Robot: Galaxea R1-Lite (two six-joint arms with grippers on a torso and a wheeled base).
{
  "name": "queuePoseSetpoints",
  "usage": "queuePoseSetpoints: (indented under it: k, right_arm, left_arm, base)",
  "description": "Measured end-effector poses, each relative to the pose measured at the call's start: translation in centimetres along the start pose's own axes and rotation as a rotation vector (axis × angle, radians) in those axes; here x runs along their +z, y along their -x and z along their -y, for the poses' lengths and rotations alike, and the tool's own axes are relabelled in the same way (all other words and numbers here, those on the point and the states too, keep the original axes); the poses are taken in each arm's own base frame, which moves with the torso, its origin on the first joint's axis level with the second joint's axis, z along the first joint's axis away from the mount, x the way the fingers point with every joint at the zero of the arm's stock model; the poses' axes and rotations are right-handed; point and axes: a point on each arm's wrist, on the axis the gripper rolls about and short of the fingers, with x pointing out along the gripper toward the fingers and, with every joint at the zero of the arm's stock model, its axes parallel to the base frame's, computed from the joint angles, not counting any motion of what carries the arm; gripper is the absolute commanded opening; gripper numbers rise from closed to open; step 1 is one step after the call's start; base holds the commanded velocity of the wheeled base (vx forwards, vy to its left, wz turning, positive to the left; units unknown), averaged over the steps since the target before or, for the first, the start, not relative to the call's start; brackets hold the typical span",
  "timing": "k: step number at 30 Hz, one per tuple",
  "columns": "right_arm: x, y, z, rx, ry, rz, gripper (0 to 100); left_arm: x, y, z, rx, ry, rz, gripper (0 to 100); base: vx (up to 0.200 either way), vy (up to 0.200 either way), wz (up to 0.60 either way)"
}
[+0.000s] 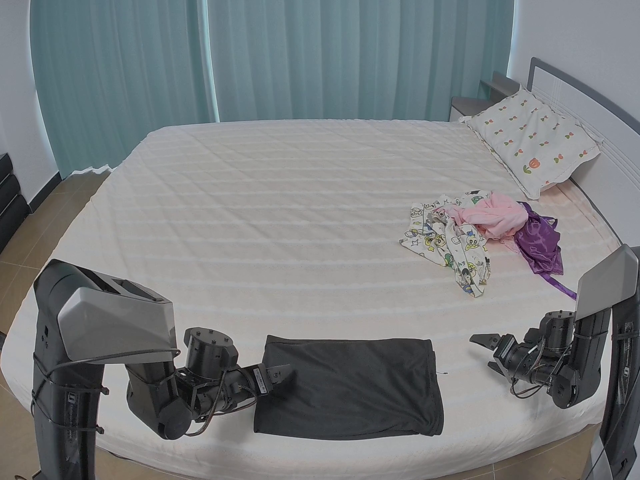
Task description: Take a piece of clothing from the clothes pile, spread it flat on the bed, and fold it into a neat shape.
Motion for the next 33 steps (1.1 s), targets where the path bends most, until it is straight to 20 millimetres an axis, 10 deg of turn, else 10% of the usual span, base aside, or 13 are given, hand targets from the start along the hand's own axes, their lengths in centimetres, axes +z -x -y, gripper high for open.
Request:
queuePoseSetpoints:
  k: [16, 17, 33]
  right_arm:
    - [0.0, 0.0, 0.0, -0.002, 0.001, -0.001, 100]
    - [0.0, 0.0, 0.0, -0.001, 0.001, -0.001, 100]
    - [-0.1, 0.0, 0.1, -0.003, 0.001, -0.002, 100]
  left_arm:
    - [0.1, -2.9, 1.2, -0.011, -0.077, -0.019, 100]
    - [0.0, -3.0, 1.3, -0.016, -0.078, -0.021, 0]
    - [-0.8, -2.8, 0.9, -0.011, -0.072, -0.045, 0]
  base:
    - [0.000, 0.000, 0.00]
    - [0.000, 0.000, 0.00]
    - [0.000, 0.000, 0.00]
